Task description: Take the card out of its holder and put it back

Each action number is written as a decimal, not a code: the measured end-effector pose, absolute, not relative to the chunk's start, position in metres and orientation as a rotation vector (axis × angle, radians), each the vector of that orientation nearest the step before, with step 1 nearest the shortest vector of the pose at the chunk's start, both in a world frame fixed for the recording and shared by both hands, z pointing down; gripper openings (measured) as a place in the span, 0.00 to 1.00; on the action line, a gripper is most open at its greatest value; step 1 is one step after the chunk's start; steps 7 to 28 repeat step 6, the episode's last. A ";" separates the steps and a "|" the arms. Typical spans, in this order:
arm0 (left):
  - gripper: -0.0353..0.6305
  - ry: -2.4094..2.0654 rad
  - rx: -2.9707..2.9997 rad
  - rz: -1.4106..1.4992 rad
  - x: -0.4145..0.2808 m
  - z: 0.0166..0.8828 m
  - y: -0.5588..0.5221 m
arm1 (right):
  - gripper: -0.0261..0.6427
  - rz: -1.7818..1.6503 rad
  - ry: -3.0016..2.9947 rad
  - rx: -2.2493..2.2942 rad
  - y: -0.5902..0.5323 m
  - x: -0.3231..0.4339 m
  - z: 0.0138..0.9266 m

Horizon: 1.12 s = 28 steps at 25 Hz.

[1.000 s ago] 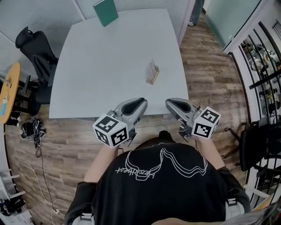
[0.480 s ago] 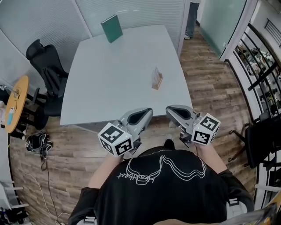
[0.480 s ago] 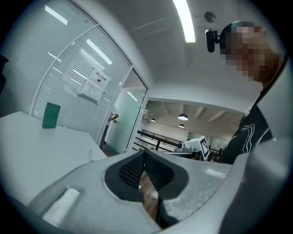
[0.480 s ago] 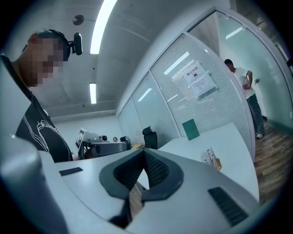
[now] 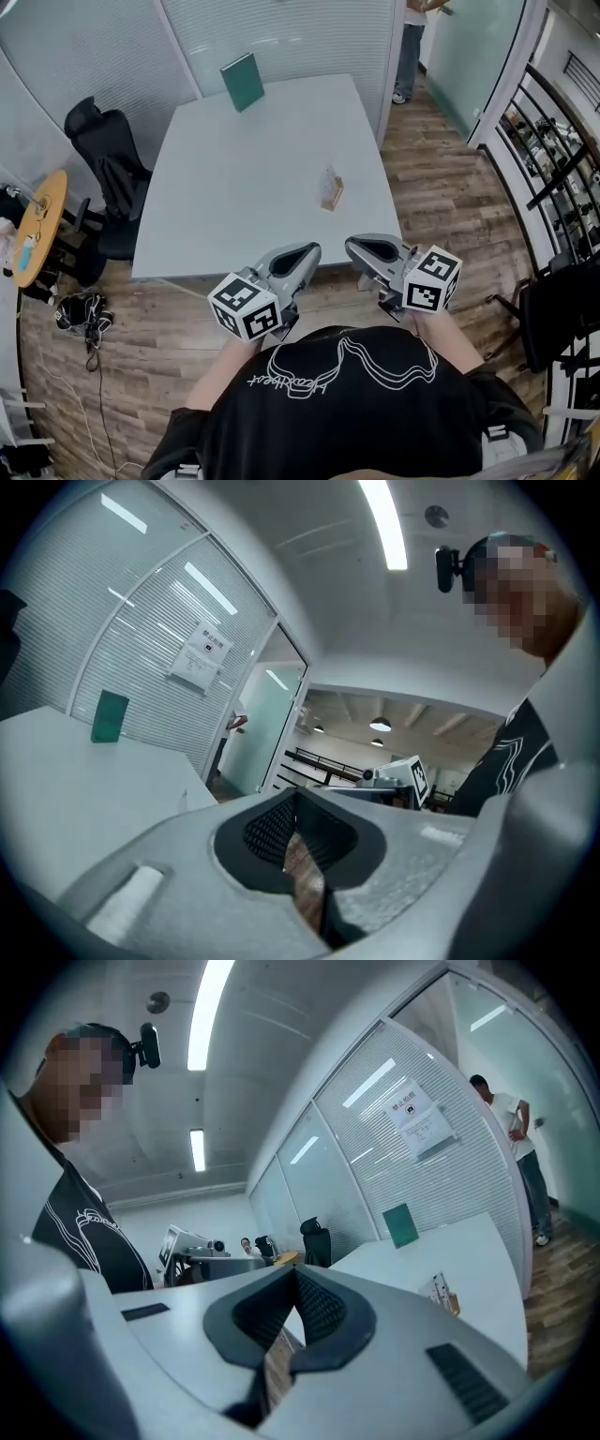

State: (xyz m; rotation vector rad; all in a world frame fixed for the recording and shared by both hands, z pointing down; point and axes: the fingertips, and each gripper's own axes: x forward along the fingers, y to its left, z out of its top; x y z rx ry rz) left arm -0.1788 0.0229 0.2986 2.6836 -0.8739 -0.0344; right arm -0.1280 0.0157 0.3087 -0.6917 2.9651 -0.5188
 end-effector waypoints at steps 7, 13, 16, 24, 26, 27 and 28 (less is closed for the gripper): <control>0.07 -0.905 2.730 -0.027 -0.174 0.275 0.014 | 0.05 -0.479 2.986 -0.610 0.012 -0.131 0.291; 0.07 -0.905 2.730 -0.027 -0.174 0.275 0.014 | 0.05 -0.479 2.986 -0.610 0.012 -0.131 0.291; 0.07 -0.905 2.730 -0.027 -0.174 0.275 0.014 | 0.05 -0.479 2.986 -0.610 0.012 -0.131 0.291; 0.07 -0.905 2.730 -0.027 -0.174 0.275 0.014 | 0.05 -0.479 2.986 -0.610 0.012 -0.131 0.291; 0.07 -0.905 2.730 -0.027 -0.174 0.275 0.014 | 0.05 -0.479 2.986 -0.610 0.012 -0.131 0.291; 0.07 -0.905 2.730 -0.027 -0.174 0.275 0.014 | 0.05 -0.479 2.986 -0.610 0.012 -0.131 0.291; 0.07 -0.905 2.730 -0.027 -0.174 0.275 0.014 | 0.05 -0.479 2.986 -0.610 0.012 -0.131 0.291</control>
